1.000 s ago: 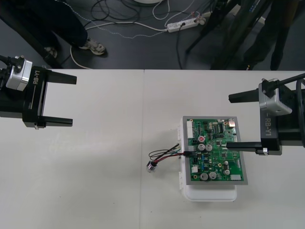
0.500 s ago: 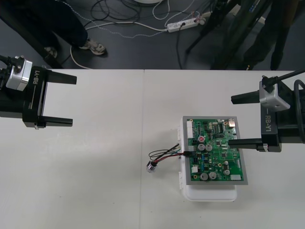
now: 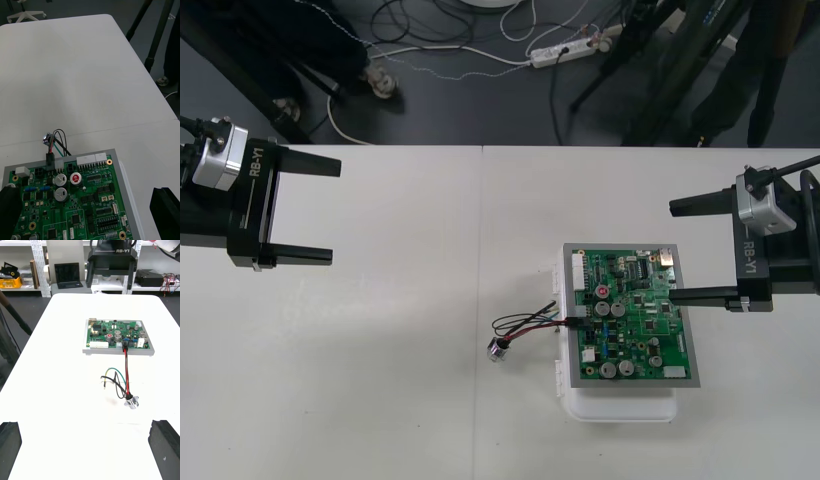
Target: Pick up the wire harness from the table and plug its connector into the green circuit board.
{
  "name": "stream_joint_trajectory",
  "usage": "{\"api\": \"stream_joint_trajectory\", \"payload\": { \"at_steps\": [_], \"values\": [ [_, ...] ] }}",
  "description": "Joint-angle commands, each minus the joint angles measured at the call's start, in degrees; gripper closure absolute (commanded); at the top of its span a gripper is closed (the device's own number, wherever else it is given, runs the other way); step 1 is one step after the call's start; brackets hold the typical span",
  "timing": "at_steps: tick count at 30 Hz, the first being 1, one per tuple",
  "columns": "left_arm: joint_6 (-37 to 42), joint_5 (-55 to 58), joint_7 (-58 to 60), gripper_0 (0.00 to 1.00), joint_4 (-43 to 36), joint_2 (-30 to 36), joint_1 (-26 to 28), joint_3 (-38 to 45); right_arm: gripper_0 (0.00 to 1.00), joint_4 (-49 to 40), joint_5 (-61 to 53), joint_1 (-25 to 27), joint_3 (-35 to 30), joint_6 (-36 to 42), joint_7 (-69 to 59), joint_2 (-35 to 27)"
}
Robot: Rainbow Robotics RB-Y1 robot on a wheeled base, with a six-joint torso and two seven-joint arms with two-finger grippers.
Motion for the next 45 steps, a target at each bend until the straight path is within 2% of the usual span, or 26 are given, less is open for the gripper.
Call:
{"api": "stream_joint_trajectory", "payload": {
  "at_steps": [1,45],
  "values": [
    [-2.08,-0.18,3.84,0.0,-1.87,2.45,0.82,1.75,0.0,-0.45,-1.13,-2.17,0.8,-0.27,1.55,-2.52],
    [-2.08,-0.18,3.84,0.0,-1.87,2.45,0.82,1.75,0.0,-2.29,-1.13,-2.08,1.33,-0.27,0.94,-2.61]
  ]
}}
